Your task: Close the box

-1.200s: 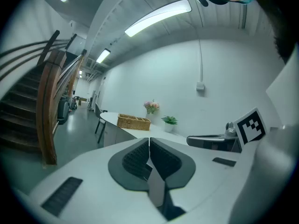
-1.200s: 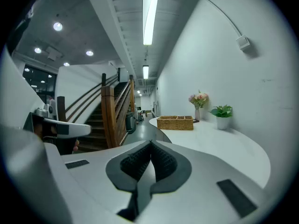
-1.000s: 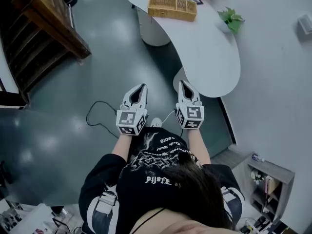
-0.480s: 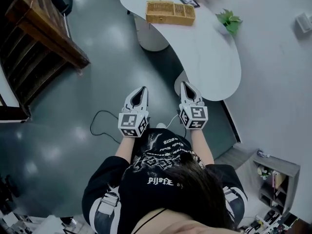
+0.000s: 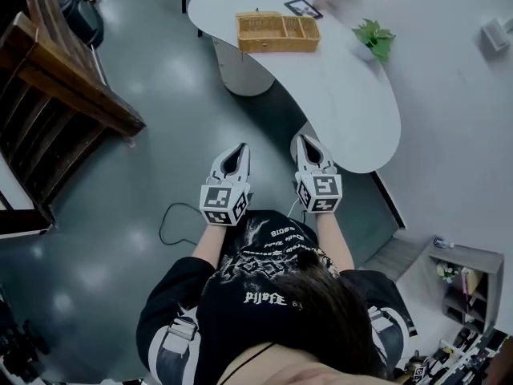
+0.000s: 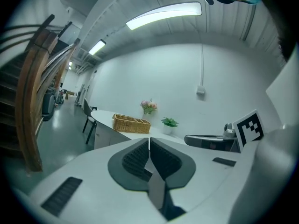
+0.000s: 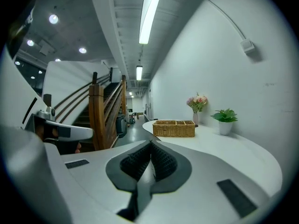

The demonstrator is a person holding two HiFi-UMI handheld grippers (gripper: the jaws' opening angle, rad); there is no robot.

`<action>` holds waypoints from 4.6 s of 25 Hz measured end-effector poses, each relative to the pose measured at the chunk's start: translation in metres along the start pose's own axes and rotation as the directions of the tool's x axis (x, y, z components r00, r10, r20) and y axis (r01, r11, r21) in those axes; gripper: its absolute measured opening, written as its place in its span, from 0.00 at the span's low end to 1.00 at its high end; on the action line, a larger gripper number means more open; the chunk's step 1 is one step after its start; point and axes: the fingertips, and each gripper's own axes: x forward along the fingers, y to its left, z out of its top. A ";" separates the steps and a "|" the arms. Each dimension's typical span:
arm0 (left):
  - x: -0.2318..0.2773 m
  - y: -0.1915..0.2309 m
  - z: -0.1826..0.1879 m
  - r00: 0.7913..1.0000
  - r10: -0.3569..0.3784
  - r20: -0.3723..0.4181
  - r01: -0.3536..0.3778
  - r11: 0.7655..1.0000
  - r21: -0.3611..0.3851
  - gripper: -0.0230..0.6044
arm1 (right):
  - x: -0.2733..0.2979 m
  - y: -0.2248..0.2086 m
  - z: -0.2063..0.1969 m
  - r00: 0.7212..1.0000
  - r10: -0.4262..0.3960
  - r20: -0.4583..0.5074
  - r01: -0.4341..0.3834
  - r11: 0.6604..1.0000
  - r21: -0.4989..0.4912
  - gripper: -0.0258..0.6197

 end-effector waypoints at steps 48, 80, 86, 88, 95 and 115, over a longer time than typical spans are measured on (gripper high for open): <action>0.177 0.098 0.049 0.992 0.123 -0.016 -0.123 0.992 -0.029 0.08 | 0.202 -0.086 0.074 0.991 0.125 0.043 -0.123 0.991 -0.051 0.08; 0.326 0.121 0.094 0.982 0.188 -0.023 -0.189 0.982 -0.029 0.08 | 0.312 -0.213 0.140 0.986 0.141 0.094 -0.150 0.983 0.106 0.08; 0.347 0.154 0.119 0.981 0.193 0.002 -0.193 0.981 -0.029 0.08 | 0.343 -0.209 0.143 0.986 0.155 0.067 -0.163 0.974 0.155 0.08; 0.353 0.163 0.122 0.982 0.189 0.002 -0.189 0.982 -0.027 0.08 | 0.354 -0.211 0.146 0.991 0.119 0.064 -0.127 0.981 0.146 0.08; 0.380 0.198 0.138 0.986 0.166 0.007 -0.166 0.986 -0.027 0.08 | 0.391 -0.216 0.159 0.997 0.062 0.051 -0.069 0.984 0.161 0.08; 0.446 0.306 0.184 0.994 0.108 0.003 -0.108 0.994 -0.007 0.08 | 0.523 -0.196 0.182 0.977 0.103 -0.186 -0.070 0.982 0.173 0.08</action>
